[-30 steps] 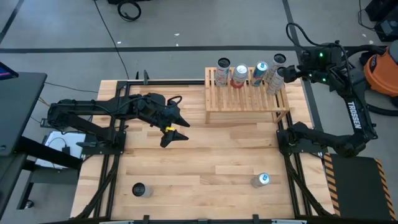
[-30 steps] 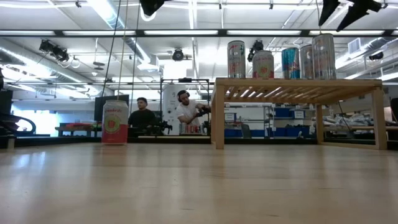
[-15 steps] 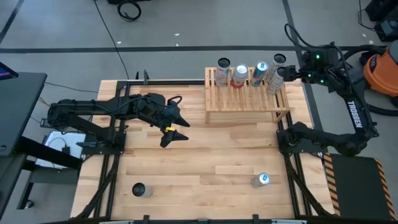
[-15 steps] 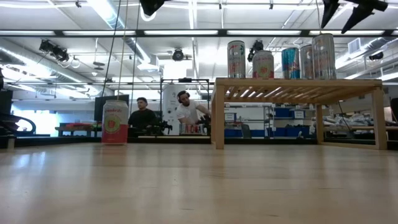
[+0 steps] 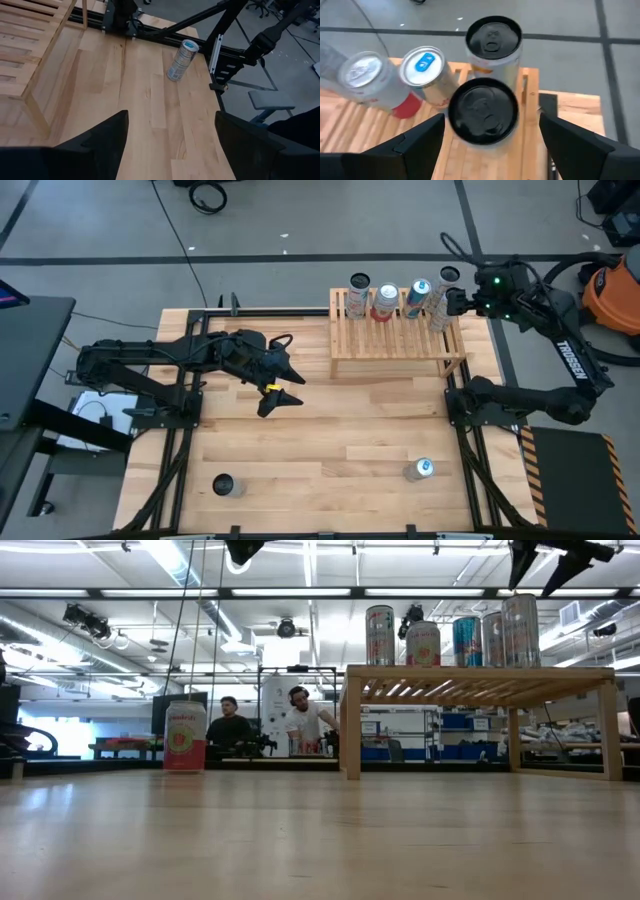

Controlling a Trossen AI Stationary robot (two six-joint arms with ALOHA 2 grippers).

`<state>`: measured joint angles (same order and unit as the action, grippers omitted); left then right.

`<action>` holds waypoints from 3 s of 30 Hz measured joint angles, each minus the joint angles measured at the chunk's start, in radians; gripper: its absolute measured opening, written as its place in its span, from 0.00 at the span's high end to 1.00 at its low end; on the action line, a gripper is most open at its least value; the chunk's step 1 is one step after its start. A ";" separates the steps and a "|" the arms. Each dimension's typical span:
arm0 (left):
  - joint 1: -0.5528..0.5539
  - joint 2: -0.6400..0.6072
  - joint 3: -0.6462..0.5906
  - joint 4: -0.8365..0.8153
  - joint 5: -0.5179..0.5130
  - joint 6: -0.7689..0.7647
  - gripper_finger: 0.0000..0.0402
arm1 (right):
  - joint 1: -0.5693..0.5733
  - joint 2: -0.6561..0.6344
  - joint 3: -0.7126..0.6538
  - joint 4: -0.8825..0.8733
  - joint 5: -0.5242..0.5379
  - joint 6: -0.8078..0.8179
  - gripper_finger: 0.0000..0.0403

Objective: Place canned beverage on shelf
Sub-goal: Put the top white-yellow soda can on the shelf aligned with the other white-yellow soda can

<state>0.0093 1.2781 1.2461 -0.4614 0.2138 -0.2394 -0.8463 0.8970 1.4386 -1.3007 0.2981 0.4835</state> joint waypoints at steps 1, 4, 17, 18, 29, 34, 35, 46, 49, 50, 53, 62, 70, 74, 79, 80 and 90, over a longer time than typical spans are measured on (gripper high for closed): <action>0.000 0.000 0.000 0.000 0.000 0.000 0.25 | 0.010 0.000 -0.008 0.006 0.034 0.000 0.17; 0.000 0.000 0.000 -0.001 0.000 0.000 0.25 | 0.028 0.000 -0.020 0.020 0.129 0.007 0.17; 0.000 0.000 0.000 -0.009 0.000 0.000 0.25 | 0.089 0.054 -0.021 0.049 0.102 0.021 0.17; 0.000 0.000 0.000 -0.009 0.000 0.000 0.25 | 0.092 0.062 -0.021 0.049 0.107 0.021 0.17; 0.000 0.000 0.000 -0.025 0.000 0.000 0.25 | 0.092 0.096 -0.021 0.032 0.135 0.013 0.17; 0.000 0.000 0.000 -0.025 0.000 -0.001 0.25 | 0.093 0.096 -0.021 -0.032 0.158 0.015 0.18; 0.000 0.000 0.000 -0.025 0.000 -0.001 0.25 | 0.093 0.096 -0.021 -0.037 0.161 0.013 0.18; 0.000 0.000 0.000 -0.024 0.000 -0.002 0.25 | 0.092 0.100 -0.021 -0.016 0.131 -0.050 0.24; 0.000 0.000 0.000 -0.024 0.000 -0.002 0.25 | 0.092 0.100 -0.021 -0.016 0.128 -0.076 0.30; 0.000 0.000 0.000 -0.024 0.000 -0.002 0.25 | 0.092 0.100 -0.021 -0.016 0.127 -0.085 0.32; 0.000 0.000 0.000 -0.024 0.000 -0.002 0.25 | 0.092 0.098 -0.021 -0.014 0.119 -0.116 0.35; 0.000 0.000 0.000 -0.024 0.000 -0.005 0.25 | 0.089 0.080 -0.021 -0.012 0.039 -0.273 0.35; 0.000 0.000 0.000 -0.023 0.000 -0.012 0.25 | 0.042 0.045 -0.024 0.033 -0.083 -0.444 0.35; 0.000 0.000 0.000 -0.023 0.000 -0.012 0.25 | 0.005 0.042 -0.023 0.025 -0.113 -0.565 0.35; 0.000 0.000 0.000 -0.022 0.000 -0.018 0.25 | -0.042 0.044 -0.023 0.032 -0.234 -0.656 0.34; 0.000 0.000 0.000 -0.023 0.000 -0.019 0.25 | -0.051 0.043 -0.023 0.033 -0.248 -0.673 0.34; 0.000 0.000 0.000 -0.023 0.000 -0.019 0.25 | -0.154 0.044 -0.023 0.040 -0.299 -0.828 0.34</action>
<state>0.0093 1.2781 1.2465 -0.4840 0.2142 -0.2588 -1.0007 0.9414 1.4156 -1.2609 -0.0007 -0.3446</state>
